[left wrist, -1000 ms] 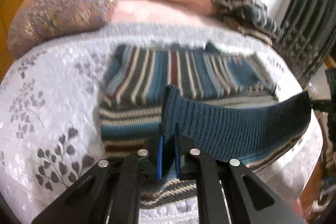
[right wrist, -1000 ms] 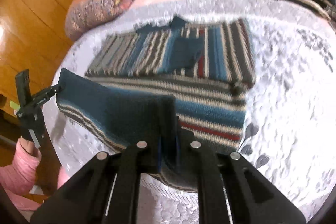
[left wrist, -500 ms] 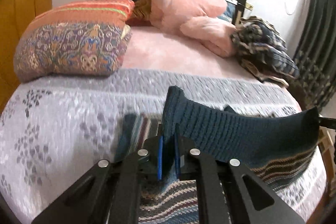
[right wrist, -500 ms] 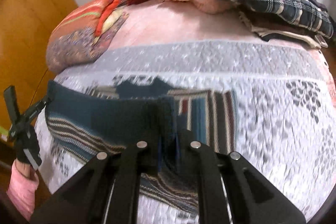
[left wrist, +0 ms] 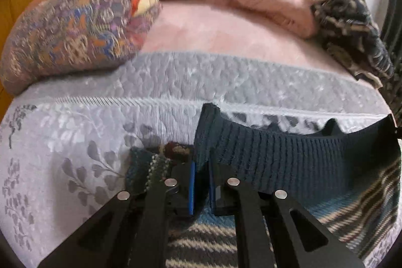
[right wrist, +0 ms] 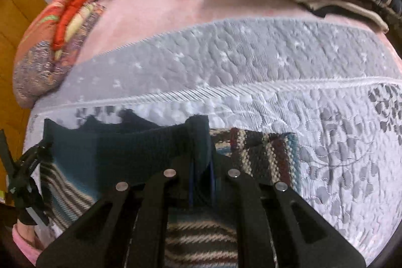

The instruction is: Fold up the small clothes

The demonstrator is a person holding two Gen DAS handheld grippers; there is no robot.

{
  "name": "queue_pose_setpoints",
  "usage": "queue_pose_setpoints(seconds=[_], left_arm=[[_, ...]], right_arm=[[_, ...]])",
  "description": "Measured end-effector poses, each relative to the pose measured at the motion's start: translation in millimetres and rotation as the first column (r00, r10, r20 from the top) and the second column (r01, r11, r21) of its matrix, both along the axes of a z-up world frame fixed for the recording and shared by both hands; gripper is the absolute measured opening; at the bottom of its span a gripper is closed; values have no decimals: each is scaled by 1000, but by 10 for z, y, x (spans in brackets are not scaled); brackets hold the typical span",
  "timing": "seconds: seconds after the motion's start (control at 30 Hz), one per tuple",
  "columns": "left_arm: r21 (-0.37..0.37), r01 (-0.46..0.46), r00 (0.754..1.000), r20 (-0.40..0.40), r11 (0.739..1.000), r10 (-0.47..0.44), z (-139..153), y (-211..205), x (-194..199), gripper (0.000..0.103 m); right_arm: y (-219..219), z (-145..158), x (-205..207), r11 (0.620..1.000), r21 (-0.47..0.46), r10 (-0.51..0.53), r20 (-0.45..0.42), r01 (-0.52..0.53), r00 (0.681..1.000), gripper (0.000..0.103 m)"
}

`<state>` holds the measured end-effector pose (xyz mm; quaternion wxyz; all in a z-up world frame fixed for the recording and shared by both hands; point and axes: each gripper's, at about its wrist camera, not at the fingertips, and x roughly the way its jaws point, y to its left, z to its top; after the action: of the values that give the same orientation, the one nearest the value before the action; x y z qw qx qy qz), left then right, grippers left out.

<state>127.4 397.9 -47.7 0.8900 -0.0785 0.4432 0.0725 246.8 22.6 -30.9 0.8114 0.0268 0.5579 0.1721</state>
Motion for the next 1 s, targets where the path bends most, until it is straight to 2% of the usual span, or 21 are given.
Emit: queue_pose_setpoints(seconds=[0.17, 0.3, 0.4, 0.47, 0.53, 0.57, 0.6, 0.67, 0.77, 0.87, 1.0], left_arm=[[-4, 6, 999, -42, 1000, -7, -238, 27, 100, 10], [-43, -13, 999, -45, 999, 11, -306, 84, 107, 11], [-64, -35, 998, -48, 997, 32, -275, 109, 74, 15], [-71, -56, 997, -58, 996, 52, -191, 118, 22, 18], [-46, -87, 995, -60, 995, 84, -49, 113, -67, 20], [-30, -103, 993, -56, 994, 102, 55, 94, -175, 23], [-30, -107, 993, -56, 994, 105, 140, 52, -278, 33], [-37, -101, 993, -60, 994, 99, 259, -60, -496, 49], [-57, -74, 997, -10, 996, 74, 343, -290, -889, 61], [-49, -74, 997, -43, 996, 72, 199, -463, -1072, 62], [-73, -33, 998, -50, 997, 30, 43, -551, -1090, 62]], right_arm=[[3, -329, 103, 1000, -18, -20, -50, 19, 999, 9], [12, -470, 132, 999, -23, -37, -72, 36, 997, 10], [14, -445, 138, 999, -36, -37, -94, 33, 995, 10], [-17, -347, 130, 999, -28, -35, -105, 33, 994, 16], [-79, -173, 77, 999, -18, -31, -78, 30, 996, 25], [-140, -49, 21, 1000, 4, -23, -55, 23, 998, 28], [-202, 38, -35, 999, 29, -18, -42, 19, 999, 32], [-328, 185, -192, 998, 58, 4, -27, -2, 1000, 32], [-488, 248, -454, 998, 47, 39, -15, -38, 999, 34], [-637, 133, -653, 998, 40, 54, -49, -52, 997, 34], [-705, -34, -770, 997, 9, 74, -65, -74, 995, 34]])
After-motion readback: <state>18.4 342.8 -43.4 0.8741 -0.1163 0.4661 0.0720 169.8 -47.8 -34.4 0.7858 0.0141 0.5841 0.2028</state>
